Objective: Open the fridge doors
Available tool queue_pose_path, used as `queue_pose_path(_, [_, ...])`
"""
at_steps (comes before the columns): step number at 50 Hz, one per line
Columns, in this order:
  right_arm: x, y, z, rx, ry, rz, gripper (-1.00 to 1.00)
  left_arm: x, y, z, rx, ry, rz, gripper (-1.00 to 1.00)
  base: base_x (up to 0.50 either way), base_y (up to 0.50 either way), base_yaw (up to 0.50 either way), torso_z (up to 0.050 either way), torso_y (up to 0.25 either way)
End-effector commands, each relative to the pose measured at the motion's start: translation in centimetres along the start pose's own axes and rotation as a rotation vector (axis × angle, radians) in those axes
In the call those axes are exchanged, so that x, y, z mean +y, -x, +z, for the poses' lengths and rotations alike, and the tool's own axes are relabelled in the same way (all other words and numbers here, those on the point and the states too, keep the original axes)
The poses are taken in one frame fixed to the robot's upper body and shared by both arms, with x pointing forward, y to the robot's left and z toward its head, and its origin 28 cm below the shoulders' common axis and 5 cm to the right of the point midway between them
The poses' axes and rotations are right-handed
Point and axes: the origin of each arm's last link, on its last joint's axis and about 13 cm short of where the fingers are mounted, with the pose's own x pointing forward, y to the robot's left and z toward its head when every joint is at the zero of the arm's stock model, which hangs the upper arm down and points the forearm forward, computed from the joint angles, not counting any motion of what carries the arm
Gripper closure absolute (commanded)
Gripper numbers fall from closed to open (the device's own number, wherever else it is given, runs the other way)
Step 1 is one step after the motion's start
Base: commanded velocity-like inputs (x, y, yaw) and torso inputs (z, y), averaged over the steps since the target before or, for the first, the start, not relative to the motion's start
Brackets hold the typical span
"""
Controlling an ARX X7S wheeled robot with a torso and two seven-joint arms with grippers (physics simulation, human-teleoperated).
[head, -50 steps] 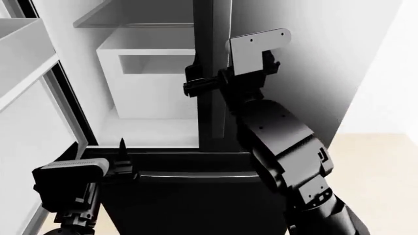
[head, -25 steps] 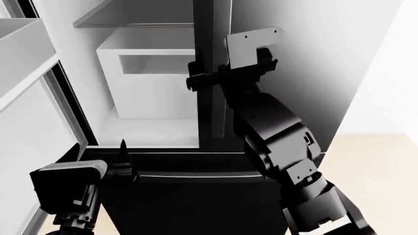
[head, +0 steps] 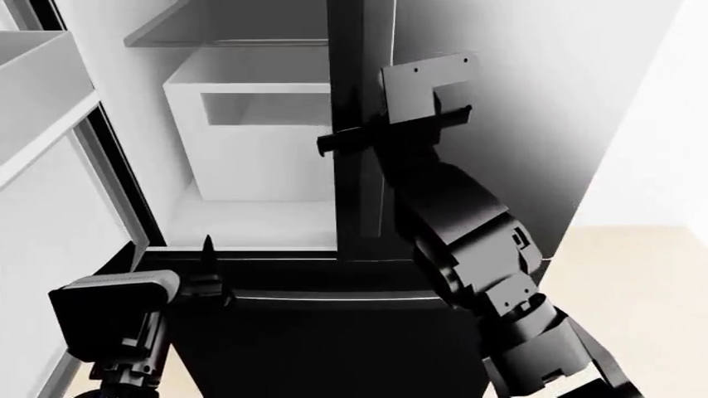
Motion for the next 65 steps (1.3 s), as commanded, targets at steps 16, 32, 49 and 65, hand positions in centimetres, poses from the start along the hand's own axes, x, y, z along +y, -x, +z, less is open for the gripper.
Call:
queue_pose_path(16, [-2.1,9.1,1.5,-0.157,0.075,-0.013,1.00,0.0,-0.6,0.4,-0.027,-0.001,0.012,-1.00,0.00,0.00,0.00,0.000,0.000])
queue_pose_path(32, [-3.7,15.4,4.9,-0.284,0.143,-0.128,1.00,-0.3,-0.1,0.5,-0.028,-0.009,-0.007,-1.00,0.00,0.00,0.00,0.000,0.003])
queue_pose_path(49, [-5.0,20.6,11.0,-0.496,0.211,-0.259,1.00,-0.2,0.2,0.9,-0.030,0.007,-0.006,-1.00,0.00,0.00,0.00,0.001,0.006])
queue_pose_path(65, [-6.7,23.9,17.0,-0.668,0.249,-0.348,1.00,-0.5,0.3,0.8,-0.028,0.003,-0.014,-1.00,0.00,0.00,0.00,0.003,0.011])
